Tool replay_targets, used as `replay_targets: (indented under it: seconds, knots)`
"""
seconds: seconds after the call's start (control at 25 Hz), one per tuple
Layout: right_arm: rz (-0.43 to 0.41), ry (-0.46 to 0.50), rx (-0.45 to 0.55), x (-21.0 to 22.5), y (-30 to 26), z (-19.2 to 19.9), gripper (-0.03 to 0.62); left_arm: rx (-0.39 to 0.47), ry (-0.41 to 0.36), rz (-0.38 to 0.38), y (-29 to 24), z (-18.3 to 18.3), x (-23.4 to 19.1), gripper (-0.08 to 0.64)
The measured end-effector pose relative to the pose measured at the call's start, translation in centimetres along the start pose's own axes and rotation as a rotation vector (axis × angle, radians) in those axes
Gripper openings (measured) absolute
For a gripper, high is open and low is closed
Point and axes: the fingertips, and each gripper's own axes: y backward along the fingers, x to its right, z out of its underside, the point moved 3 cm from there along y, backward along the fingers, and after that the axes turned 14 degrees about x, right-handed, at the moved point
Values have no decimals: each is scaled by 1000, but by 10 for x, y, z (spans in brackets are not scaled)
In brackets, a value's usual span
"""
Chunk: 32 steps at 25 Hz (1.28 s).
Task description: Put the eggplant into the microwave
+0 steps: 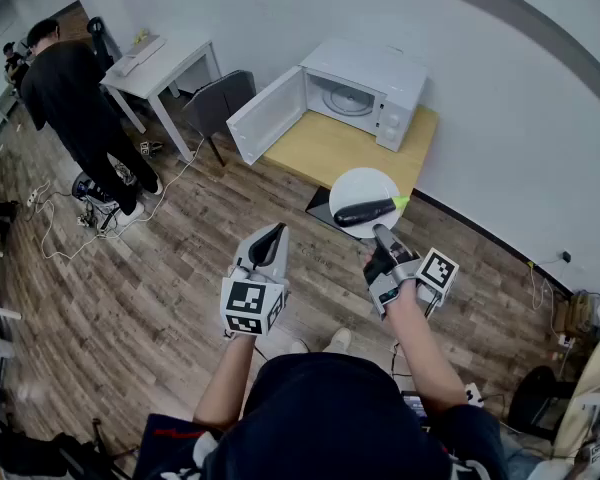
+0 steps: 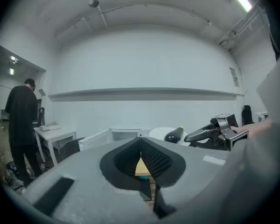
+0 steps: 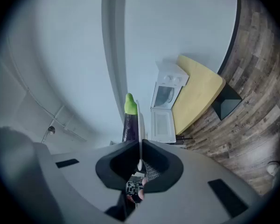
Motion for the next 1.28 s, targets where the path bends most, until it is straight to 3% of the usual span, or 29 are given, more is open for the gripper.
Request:
replay_targets:
  seconds: [1.28]
  knots:
    - [-4,-52,-107,37,-32,-57,23,-21,-2,-71,-57,32,44,18]
